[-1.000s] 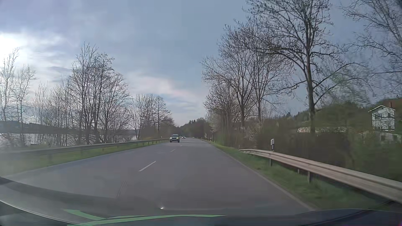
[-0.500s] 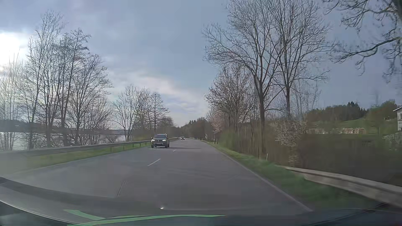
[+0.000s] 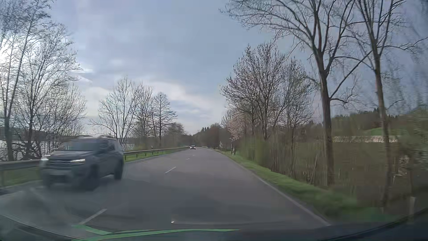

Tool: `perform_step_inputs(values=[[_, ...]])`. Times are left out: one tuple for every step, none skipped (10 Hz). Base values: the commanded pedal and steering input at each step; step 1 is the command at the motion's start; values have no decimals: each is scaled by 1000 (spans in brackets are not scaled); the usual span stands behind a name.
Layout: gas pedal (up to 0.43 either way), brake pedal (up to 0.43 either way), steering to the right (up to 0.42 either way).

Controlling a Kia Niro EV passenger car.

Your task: Follow the waypoints while adhering to traffic rules and regulations

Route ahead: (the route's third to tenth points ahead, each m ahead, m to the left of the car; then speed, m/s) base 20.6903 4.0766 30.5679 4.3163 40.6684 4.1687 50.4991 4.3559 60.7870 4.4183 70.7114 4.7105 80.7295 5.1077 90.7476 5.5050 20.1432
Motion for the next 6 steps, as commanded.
perform_step_inputs(values=[[240, 0, 0], [240, 0, 0], [240, 0, 0], [240, 0, 0], [240, 0, 0], [240, 0, 0]])
